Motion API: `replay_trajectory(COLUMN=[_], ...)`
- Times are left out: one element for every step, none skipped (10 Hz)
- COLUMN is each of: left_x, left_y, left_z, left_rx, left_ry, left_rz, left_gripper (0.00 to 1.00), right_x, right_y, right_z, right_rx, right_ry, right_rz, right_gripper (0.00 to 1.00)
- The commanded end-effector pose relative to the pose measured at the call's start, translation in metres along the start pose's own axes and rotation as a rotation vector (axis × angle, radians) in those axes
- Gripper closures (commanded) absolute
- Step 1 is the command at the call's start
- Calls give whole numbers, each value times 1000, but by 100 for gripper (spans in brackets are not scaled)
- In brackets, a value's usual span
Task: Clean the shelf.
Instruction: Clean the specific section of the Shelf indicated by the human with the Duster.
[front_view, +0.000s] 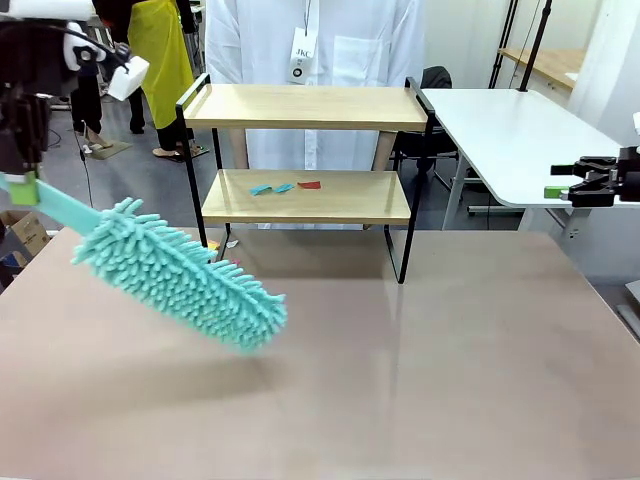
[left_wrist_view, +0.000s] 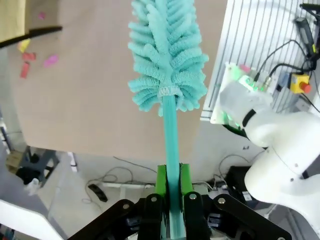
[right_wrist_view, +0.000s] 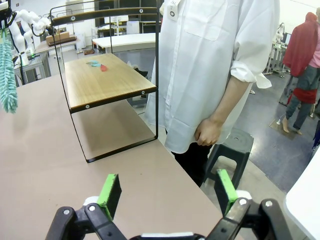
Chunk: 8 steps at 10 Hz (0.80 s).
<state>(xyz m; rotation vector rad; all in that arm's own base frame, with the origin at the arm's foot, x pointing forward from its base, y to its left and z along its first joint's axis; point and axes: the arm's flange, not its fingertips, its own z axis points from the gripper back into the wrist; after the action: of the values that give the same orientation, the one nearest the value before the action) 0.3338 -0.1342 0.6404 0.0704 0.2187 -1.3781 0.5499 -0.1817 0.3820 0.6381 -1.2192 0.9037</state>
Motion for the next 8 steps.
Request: replay_trajectory(left_x=[-8, -6, -5, -6, -6, -6, -6, -6], left_y=[10, 16, 21, 7, 7, 7, 7, 7], left_z=[0, -4, -5, -6, -6, -6, -6, -6], left_rx=[-20, -8, 59, -18, -18, -18, -18, -18], left_ry=[44, 59, 76, 37, 37, 37, 37, 37], left_rz=[-12, 2, 65, 15, 15, 15, 15, 15], left_gripper=[87, 87, 87, 87, 87, 87, 87, 87], right_x=[4, 4, 4, 4, 4, 4, 4, 4], right_y=[0, 0, 0, 0, 0, 0, 0, 0], right_z=[0, 0, 0, 0, 0, 0, 0, 0], right_rx=[-1, -1, -1, -1, -1, -1, -1, -1], right_ry=[9, 9, 9, 9, 9, 9, 9, 9], right_rz=[-1, -1, -1, -1, -1, -1, -1, -1], right_gripper=[0, 0, 0, 0, 0, 0, 0, 0])
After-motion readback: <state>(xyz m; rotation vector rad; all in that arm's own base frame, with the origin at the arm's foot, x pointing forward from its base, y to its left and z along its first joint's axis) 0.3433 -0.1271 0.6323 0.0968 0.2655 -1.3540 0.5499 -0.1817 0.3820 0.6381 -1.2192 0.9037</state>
